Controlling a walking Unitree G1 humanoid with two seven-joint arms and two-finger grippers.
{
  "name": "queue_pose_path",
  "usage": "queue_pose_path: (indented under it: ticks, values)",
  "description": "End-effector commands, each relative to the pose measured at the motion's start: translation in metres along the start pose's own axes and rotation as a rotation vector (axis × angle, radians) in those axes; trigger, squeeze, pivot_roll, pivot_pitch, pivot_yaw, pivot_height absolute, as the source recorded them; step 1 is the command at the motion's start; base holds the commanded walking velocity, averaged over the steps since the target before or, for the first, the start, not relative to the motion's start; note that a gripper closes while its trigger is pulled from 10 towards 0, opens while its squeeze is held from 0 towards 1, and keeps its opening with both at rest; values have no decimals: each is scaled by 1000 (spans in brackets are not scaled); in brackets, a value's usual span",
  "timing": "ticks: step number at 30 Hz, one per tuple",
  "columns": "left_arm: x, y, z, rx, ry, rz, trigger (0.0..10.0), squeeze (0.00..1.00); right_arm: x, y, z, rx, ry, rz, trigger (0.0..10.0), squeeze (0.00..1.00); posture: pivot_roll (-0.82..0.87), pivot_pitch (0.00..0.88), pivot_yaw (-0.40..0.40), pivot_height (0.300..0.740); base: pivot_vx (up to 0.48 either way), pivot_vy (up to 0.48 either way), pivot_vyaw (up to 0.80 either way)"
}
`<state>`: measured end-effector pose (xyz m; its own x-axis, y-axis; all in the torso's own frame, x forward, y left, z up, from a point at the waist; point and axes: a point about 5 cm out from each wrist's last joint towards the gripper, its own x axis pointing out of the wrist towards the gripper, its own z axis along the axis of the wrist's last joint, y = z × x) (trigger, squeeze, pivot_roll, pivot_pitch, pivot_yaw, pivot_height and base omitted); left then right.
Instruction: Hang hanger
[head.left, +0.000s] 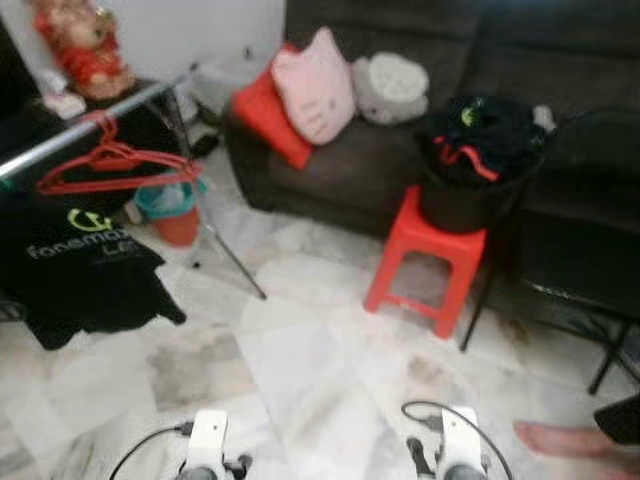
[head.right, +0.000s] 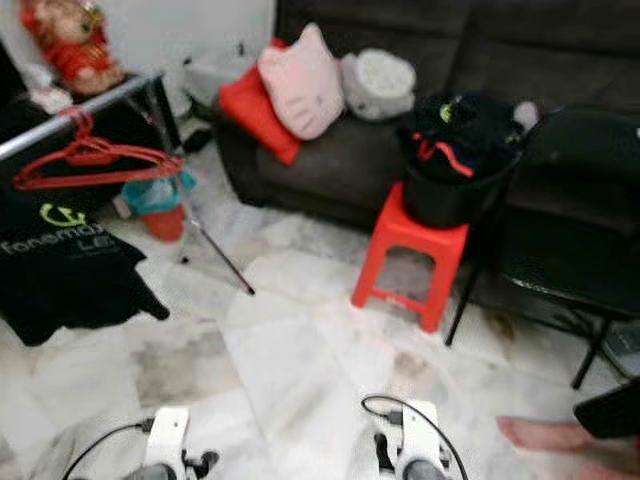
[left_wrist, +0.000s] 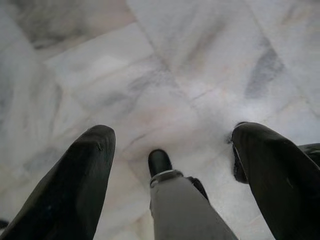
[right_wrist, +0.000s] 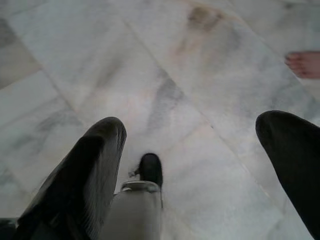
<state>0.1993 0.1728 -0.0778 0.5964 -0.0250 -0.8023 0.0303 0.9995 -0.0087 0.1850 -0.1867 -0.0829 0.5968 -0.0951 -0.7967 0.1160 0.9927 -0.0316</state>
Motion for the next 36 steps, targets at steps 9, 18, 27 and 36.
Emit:
queue_pose_path:
  ticks: [9, 18, 27, 36]
  values:
    - [-1, 5, -4, -8, 4, 9, 10000, 0, 0, 1, -2, 5, 10, -1, 10000, 0, 108, 0, -17, 740, 0, 0, -747]
    - [-1, 5, -4, -5, 8, 2, 10000, 0, 0, 1, -2, 6, 9, -1, 10000, 0, 107, 0, -16, 740, 0, 0, -744]
    - [-1, 5, -5, 4, 16, 1, 10000, 0, 0, 1, -1, 11, -2, 1, 10000, 0, 108, 0, -17, 740, 0, 0, -412]
    - [-4, 12, -14, 10, 27, 12, 10000, 0, 0, 1, 0, 26, -20, 0, 10000, 0, 106, 0, -18, 740, 0, 0, 0]
